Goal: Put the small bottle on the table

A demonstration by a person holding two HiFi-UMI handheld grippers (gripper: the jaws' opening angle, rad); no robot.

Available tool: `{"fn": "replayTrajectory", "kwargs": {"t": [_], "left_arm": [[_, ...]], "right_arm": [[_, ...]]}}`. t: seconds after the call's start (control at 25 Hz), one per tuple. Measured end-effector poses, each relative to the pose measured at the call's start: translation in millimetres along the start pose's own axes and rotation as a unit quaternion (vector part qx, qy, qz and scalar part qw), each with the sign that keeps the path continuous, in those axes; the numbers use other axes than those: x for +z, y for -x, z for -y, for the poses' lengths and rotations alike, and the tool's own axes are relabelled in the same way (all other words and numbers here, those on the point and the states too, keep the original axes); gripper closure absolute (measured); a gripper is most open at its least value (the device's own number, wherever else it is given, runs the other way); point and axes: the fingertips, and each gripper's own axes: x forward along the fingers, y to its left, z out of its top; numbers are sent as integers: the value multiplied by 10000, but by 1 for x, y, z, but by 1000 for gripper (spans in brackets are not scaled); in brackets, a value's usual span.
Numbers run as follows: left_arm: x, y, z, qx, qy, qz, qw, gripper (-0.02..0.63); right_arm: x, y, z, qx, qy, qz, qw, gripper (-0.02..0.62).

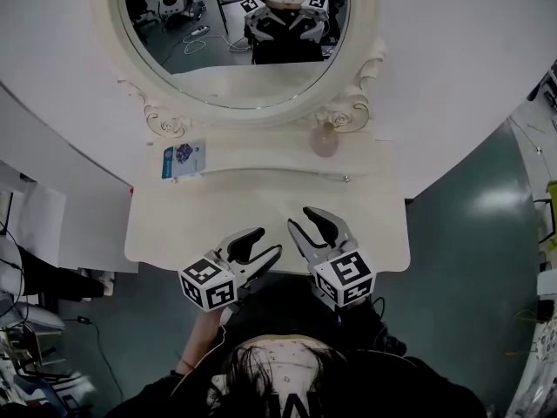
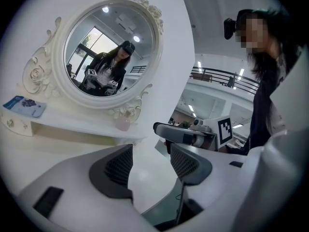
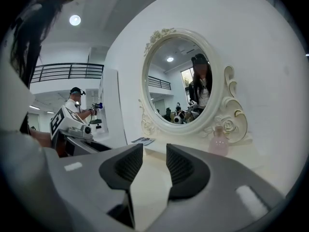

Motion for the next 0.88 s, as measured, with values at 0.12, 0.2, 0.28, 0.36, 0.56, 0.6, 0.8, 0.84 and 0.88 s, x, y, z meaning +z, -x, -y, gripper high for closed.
{"fn": "replayTrajectory", "kwargs": {"t": [0.12, 0.2, 0.28, 0.36, 0.56, 0.6, 0.8, 0.84, 0.88], "left_arm": [[1, 4, -2, 35, -29, -6, 10000, 360], [2, 7, -3, 26, -55, -13, 10000, 360], [3, 12, -4, 5, -72, -6, 10000, 360], [3, 20, -5, -10, -81, 2, 10000, 360], [-2, 56, -3, -55, -111, 57, 9999, 371], [-4, 65, -5, -40, -104, 77, 9999, 371], [-21, 113, -5, 7, 5, 173, 9998, 371], [-25, 122, -3, -2, 32, 181, 9998, 371], [-29, 131, -1, -20, 55, 181, 9998, 371]], "right_arm": [[2, -3, -2, 9, -58, 62, 10000, 434], [3, -5, -4, 3, -81, 92, 9999, 434], [6, -8, -8, -6, -68, 118, 9999, 436], [8, -10, -16, -20, -49, 131, 9999, 437], [10, -15, -55, 25, -55, 133, 9999, 454], [9, -18, -65, 53, -37, 119, 9999, 454], [1, -20, -121, 177, 57, 12, 9998, 454], [-1, -19, -131, 176, 59, -9, 9998, 454], [-3, -17, -141, 163, 60, -30, 9998, 454]]}}
